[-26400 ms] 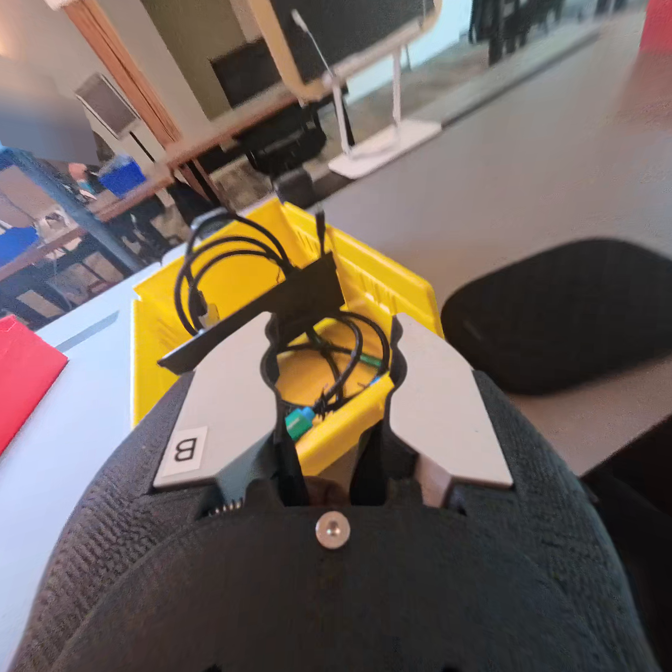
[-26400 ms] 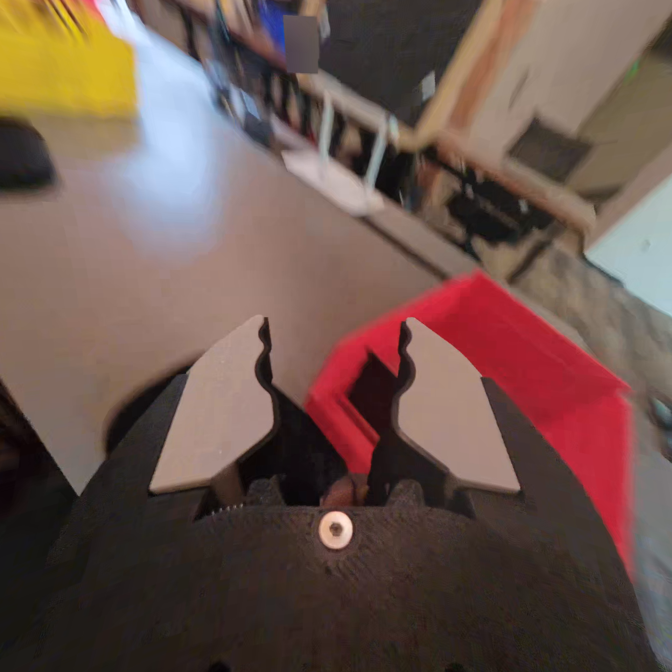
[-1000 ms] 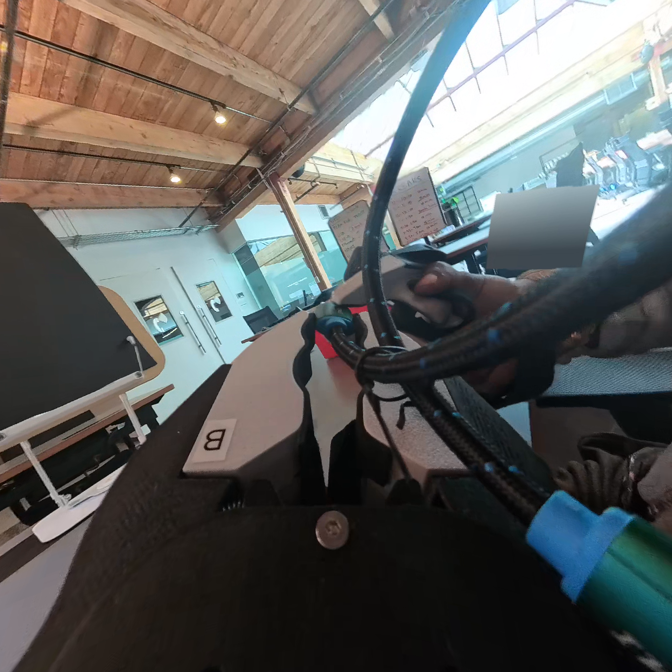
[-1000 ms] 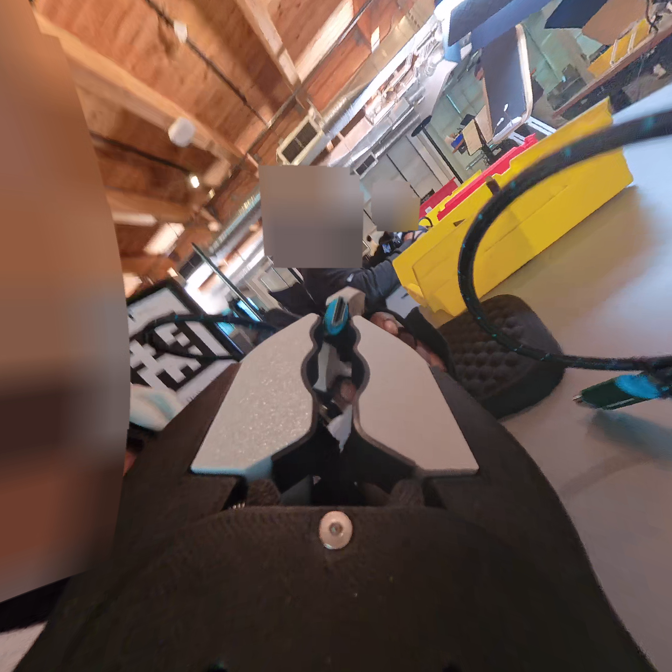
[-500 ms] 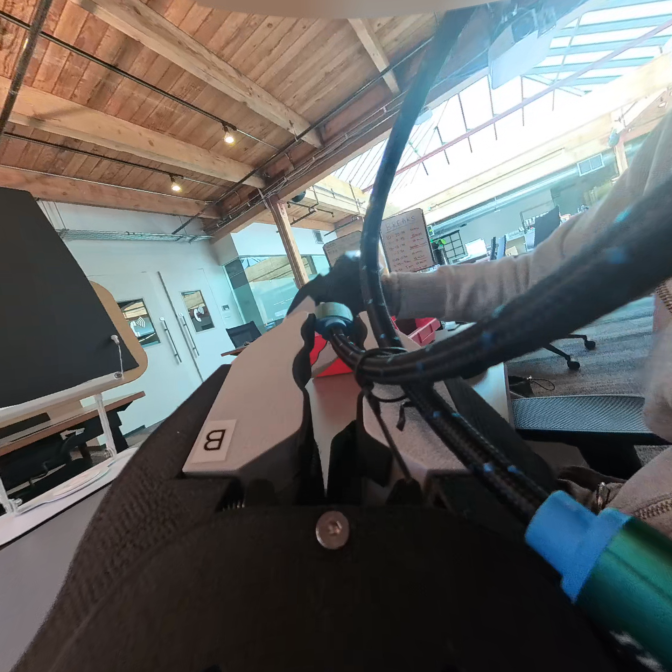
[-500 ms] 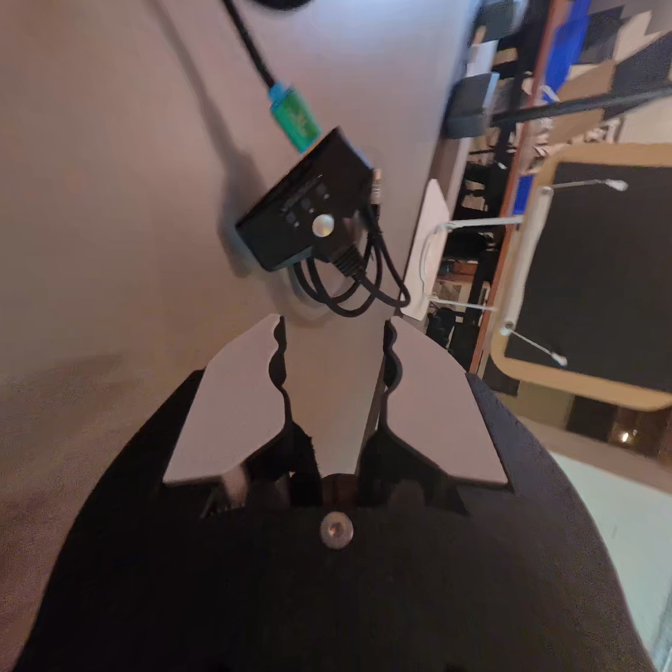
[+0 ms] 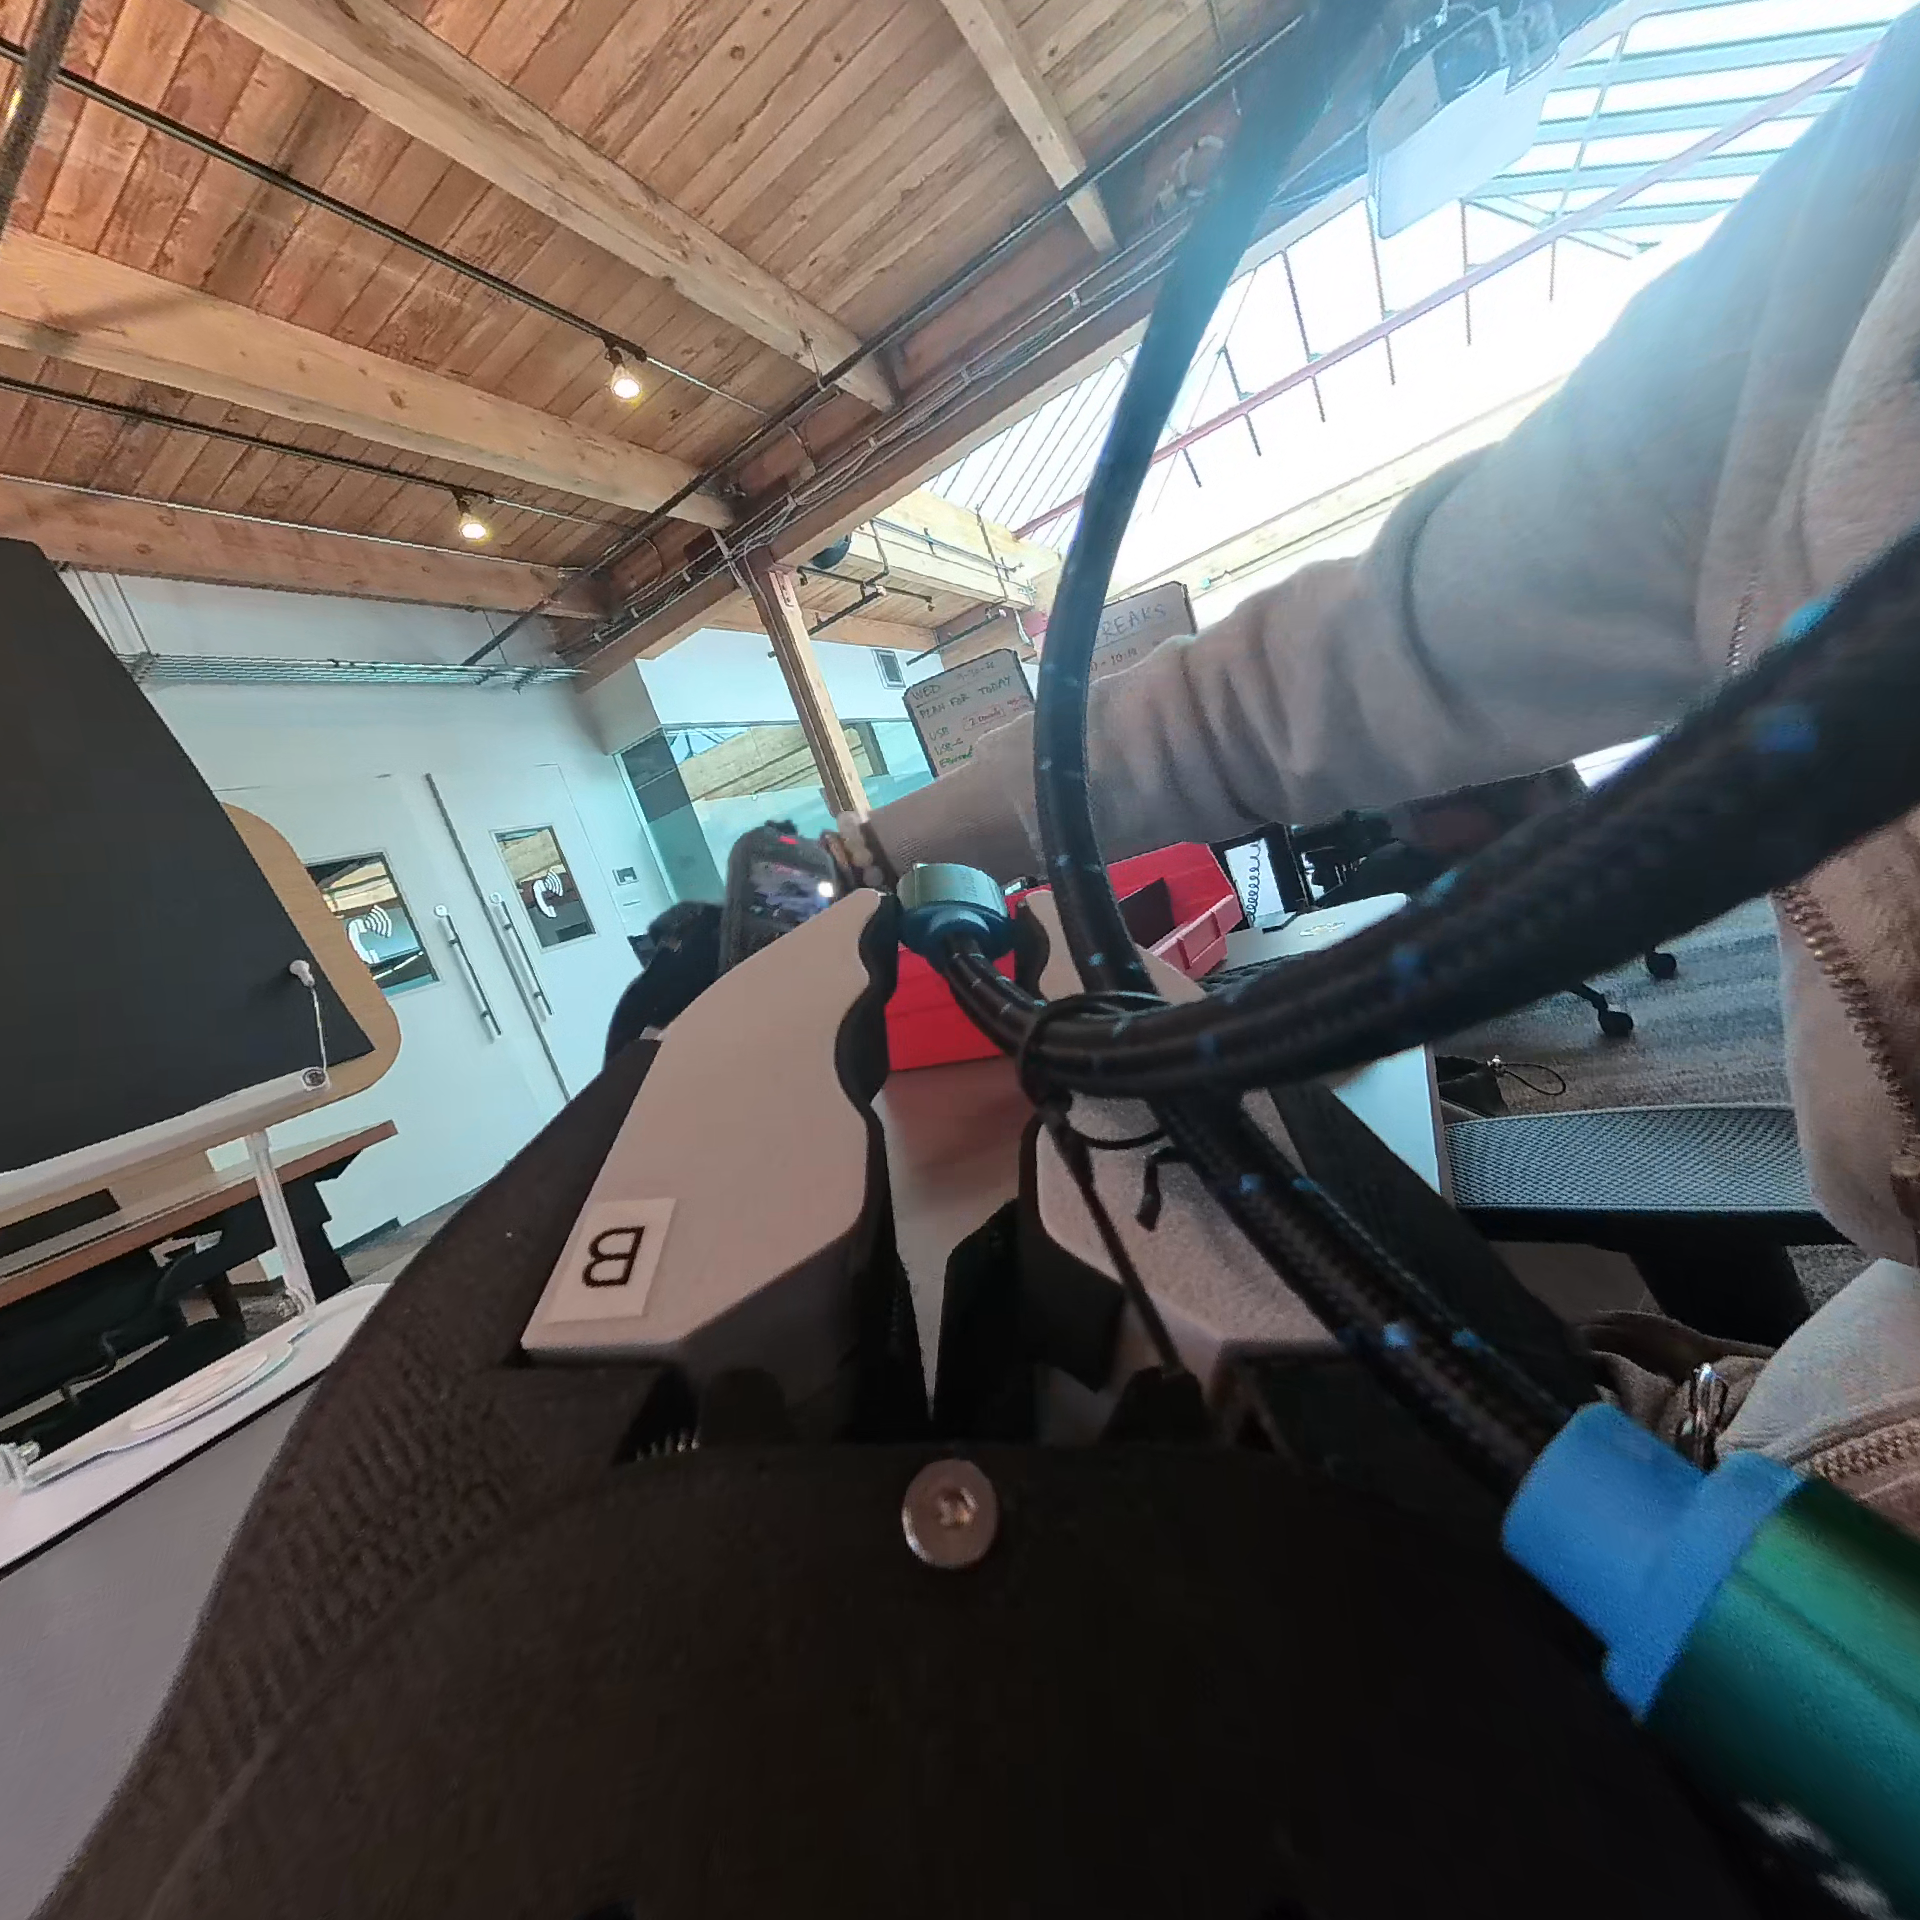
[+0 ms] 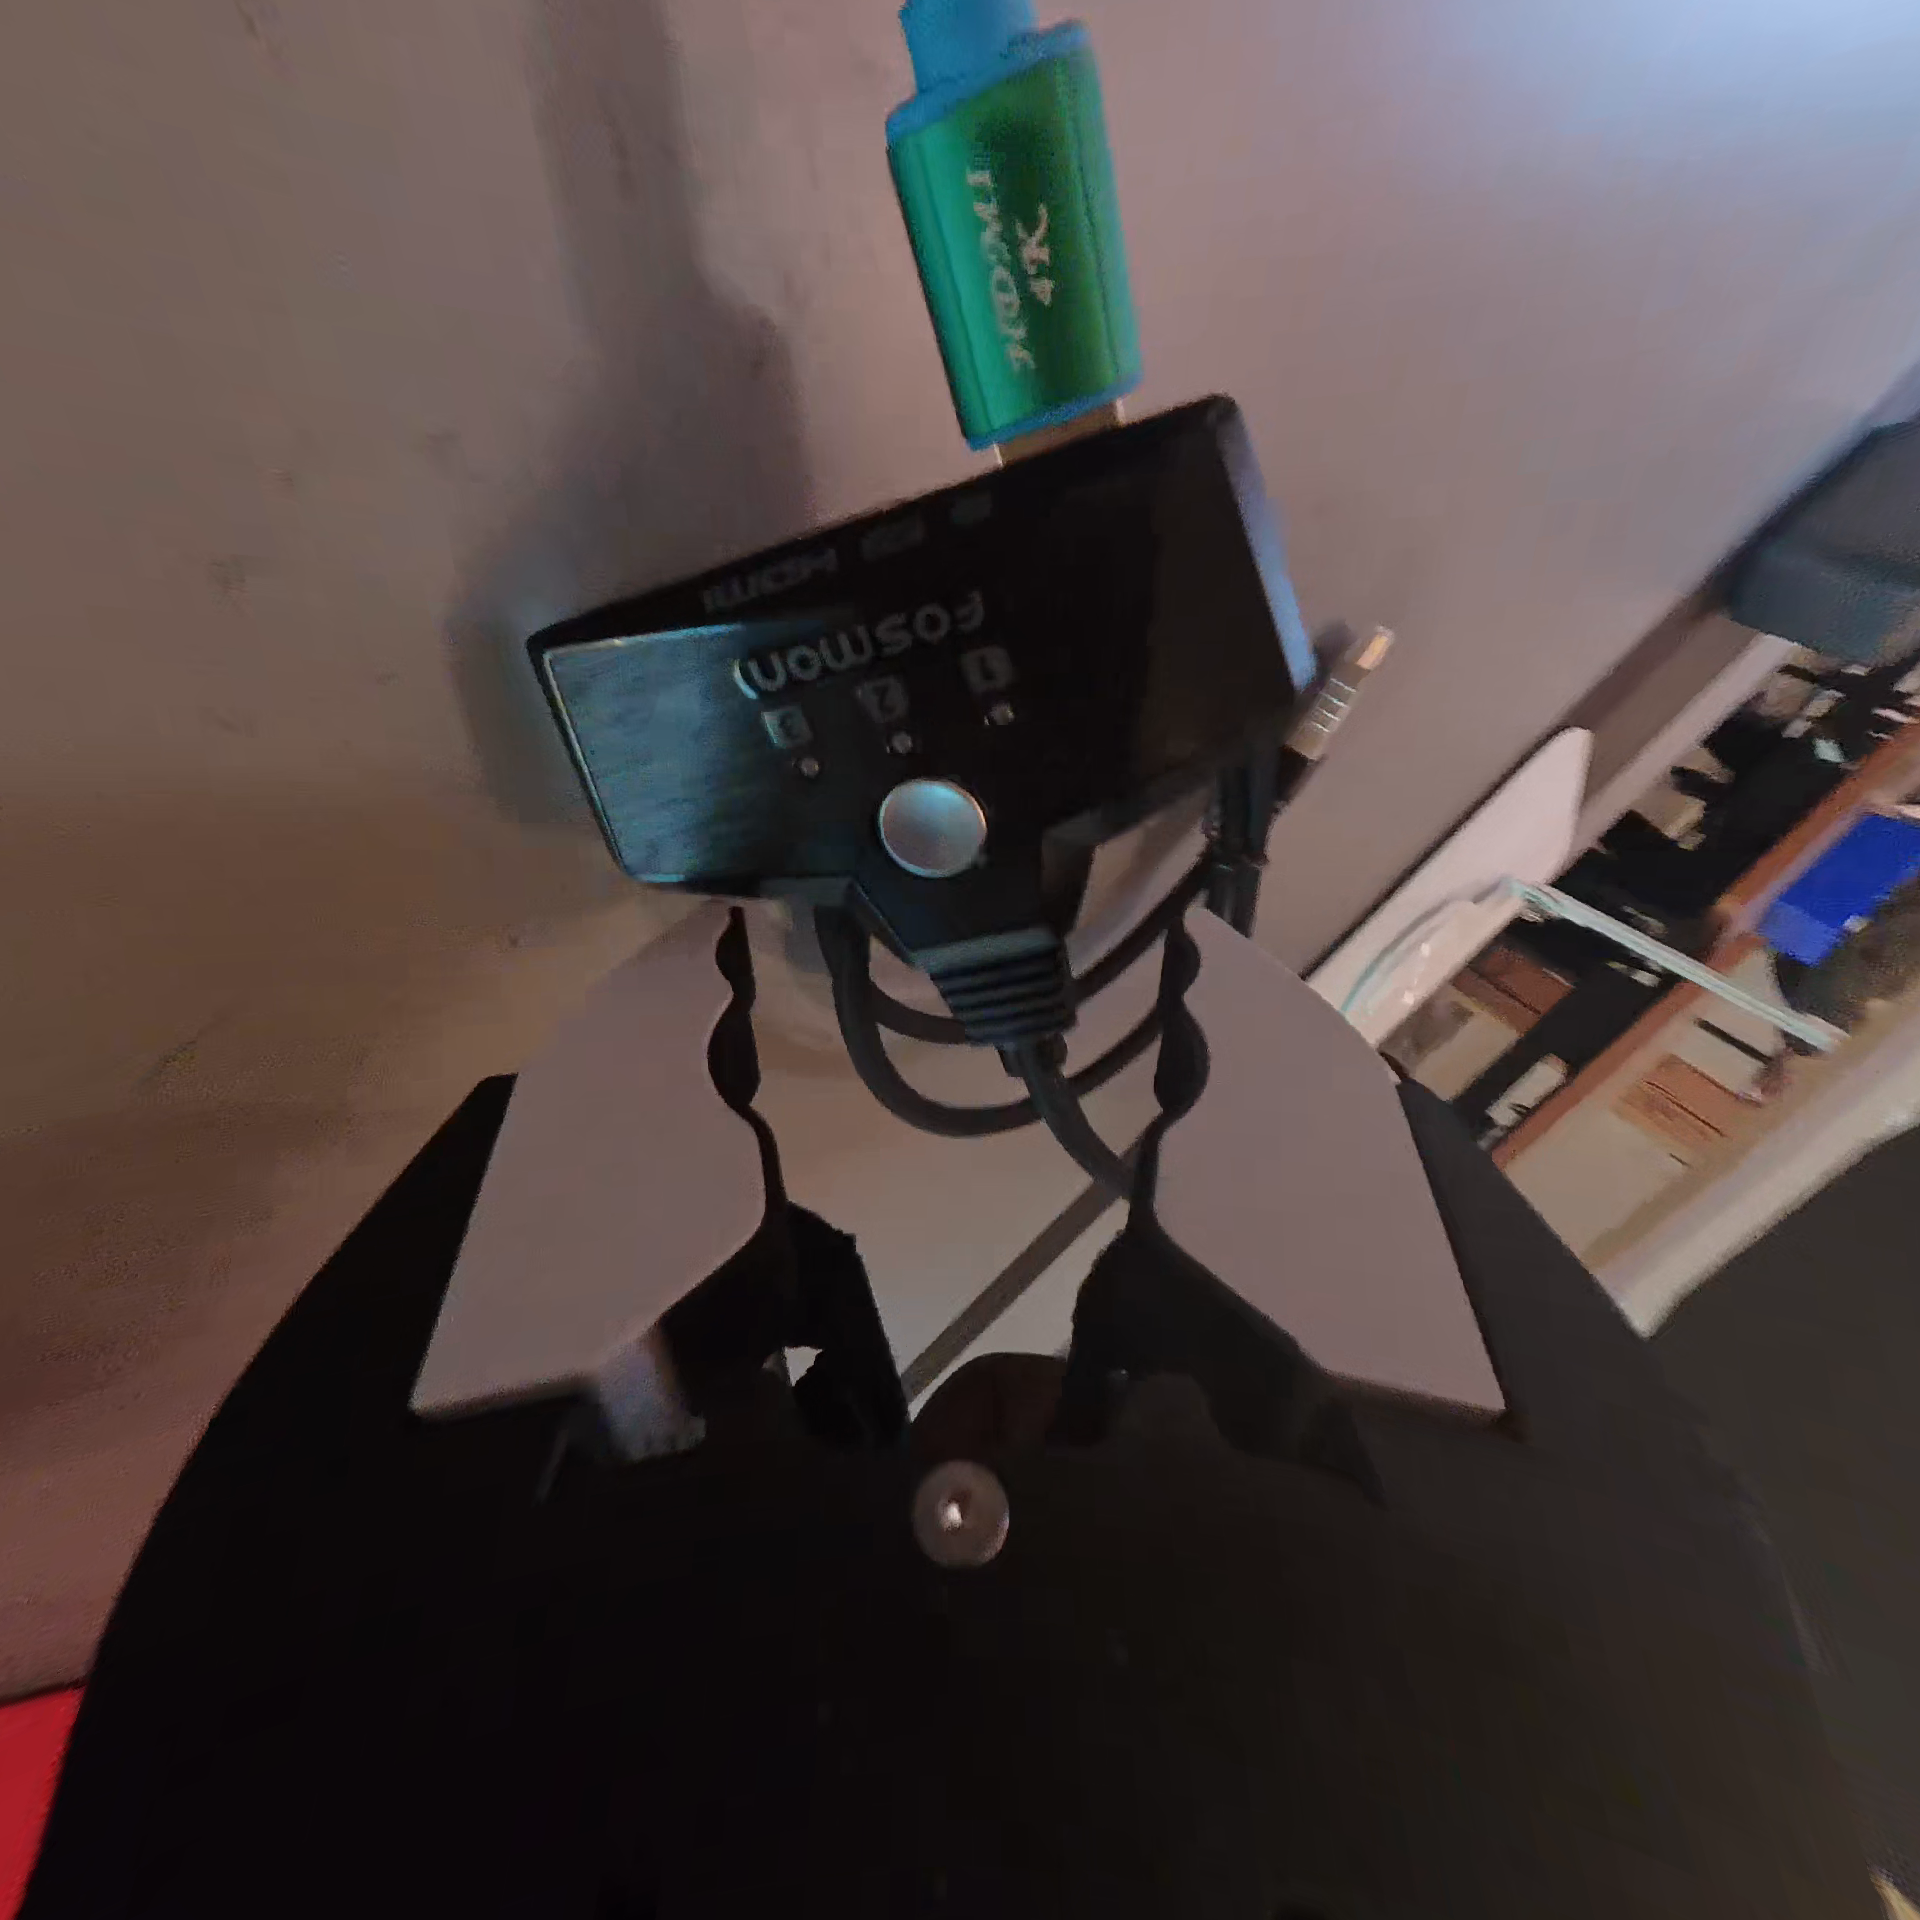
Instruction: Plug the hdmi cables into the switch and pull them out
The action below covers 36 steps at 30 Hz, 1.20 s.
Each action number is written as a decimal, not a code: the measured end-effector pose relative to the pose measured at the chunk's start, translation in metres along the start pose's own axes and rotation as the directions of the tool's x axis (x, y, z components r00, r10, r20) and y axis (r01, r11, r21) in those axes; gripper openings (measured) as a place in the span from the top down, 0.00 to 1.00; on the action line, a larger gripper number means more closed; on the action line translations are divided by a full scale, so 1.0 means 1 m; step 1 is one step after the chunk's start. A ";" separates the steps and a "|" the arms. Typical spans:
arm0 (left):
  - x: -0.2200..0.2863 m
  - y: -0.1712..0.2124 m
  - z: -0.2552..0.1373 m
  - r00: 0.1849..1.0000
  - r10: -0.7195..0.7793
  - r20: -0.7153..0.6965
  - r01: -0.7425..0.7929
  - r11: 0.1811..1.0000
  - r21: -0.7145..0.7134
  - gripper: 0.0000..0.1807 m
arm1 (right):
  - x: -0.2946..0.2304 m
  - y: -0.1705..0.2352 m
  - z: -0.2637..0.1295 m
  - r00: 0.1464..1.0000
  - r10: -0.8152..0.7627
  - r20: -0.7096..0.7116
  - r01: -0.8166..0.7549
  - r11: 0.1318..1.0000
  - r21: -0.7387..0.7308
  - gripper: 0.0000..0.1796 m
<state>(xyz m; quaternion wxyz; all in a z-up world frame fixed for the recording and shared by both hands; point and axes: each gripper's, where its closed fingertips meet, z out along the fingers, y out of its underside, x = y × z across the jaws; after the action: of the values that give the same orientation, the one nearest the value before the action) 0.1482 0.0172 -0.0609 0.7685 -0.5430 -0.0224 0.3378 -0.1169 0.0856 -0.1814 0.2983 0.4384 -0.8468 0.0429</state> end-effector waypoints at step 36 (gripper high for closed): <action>0.004 0.042 0.012 0.964 -0.232 -0.127 0.184 0.932 -0.311 0.88 | -0.049 -0.138 -0.118 0.830 0.486 0.272 -0.546 0.614 0.570 0.88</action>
<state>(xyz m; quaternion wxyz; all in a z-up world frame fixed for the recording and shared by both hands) 0.1257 0.0369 -0.0934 0.7090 -0.6723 -0.0678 0.2018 0.0660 0.0753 -0.1373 0.0714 0.2508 -0.8849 0.3860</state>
